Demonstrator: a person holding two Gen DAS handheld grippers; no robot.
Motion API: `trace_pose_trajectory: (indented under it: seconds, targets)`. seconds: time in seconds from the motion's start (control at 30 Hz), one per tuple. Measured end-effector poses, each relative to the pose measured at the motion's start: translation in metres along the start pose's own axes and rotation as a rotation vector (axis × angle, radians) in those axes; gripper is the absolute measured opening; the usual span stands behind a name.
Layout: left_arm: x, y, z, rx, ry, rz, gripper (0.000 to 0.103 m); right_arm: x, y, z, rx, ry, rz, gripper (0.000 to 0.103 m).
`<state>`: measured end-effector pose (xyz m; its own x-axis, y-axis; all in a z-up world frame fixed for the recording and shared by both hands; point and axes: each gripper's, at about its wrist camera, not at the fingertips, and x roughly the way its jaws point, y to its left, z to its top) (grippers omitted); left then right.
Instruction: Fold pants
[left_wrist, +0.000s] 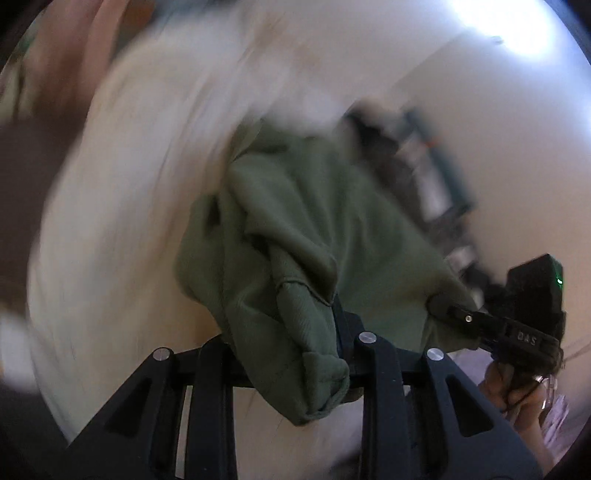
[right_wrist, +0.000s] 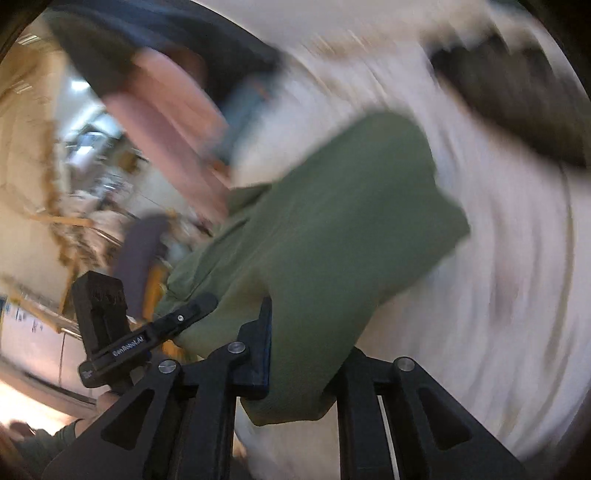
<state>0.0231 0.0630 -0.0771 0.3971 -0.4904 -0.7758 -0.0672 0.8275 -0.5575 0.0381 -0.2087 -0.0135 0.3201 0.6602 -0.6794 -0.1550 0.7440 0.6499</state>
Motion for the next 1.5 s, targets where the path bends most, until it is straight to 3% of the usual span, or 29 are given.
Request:
trace_pose_trajectory:
  seconds: [0.07,0.17,0.23,0.3,0.4,0.47,0.63,0.8,0.87,0.97,1.07,1.13,1.2,1.23,1.33,1.5]
  targets:
    - [0.024,0.019,-0.027,-0.045,0.096,0.039,0.023,0.034,-0.044,-0.048,0.129,0.116,-0.061,0.014]
    - [0.023,0.013,-0.049,0.014,0.134,0.100,0.024,0.041,-0.068,-0.084,0.224,0.161,-0.078,0.023]
    - [0.013,0.004,-0.053,0.071,0.122,0.141,0.033,0.033,-0.076,-0.101,0.291,0.178,-0.103,0.040]
    - [0.010,0.006,-0.053,0.088,0.159,0.211,0.041,0.023,-0.077,-0.108,0.334,0.198,-0.095,0.049]
    - [0.002,0.013,-0.054,0.066,0.249,0.212,0.041,0.002,-0.063,-0.105,0.261,0.220,-0.189,0.050]
    - [-0.013,0.015,-0.052,0.079,0.235,0.218,0.042,-0.013,-0.053,-0.098,0.222,0.195,-0.237,0.050]
    - [-0.049,-0.007,-0.026,0.180,0.020,0.259,0.067,-0.038,-0.034,-0.071,0.083,0.028,-0.314,0.052]
    - [-0.017,-0.040,0.008,0.305,-0.070,0.360,0.068,-0.008,-0.023,-0.043,-0.016,-0.058,-0.259,0.052]
    - [0.010,-0.043,0.019,0.331,-0.058,0.371,0.068,0.020,-0.022,-0.036,-0.048,-0.044,-0.265,0.052]
    - [0.042,-0.032,0.029,0.270,-0.007,0.349,0.068,0.062,-0.031,-0.034,-0.051,0.043,-0.307,0.052]
    - [0.066,-0.019,0.022,0.260,0.033,0.375,0.068,0.086,-0.044,-0.042,-0.051,0.107,-0.357,0.052]
    - [0.082,-0.008,0.015,0.242,0.104,0.378,0.072,0.092,-0.052,-0.050,-0.053,0.136,-0.387,0.052]
    - [0.097,0.012,0.010,0.164,0.213,0.339,0.079,0.096,-0.061,-0.054,-0.044,0.181,-0.412,0.052]
    - [0.099,0.018,0.008,0.144,0.226,0.330,0.079,0.100,-0.067,-0.059,-0.024,0.223,-0.417,0.052]
    - [0.092,0.023,0.006,0.129,0.209,0.335,0.080,0.098,-0.070,-0.069,0.002,0.265,-0.429,0.052]
    - [0.082,0.014,-0.007,0.188,0.190,0.386,0.083,0.080,-0.067,-0.084,0.043,0.249,-0.426,0.053]
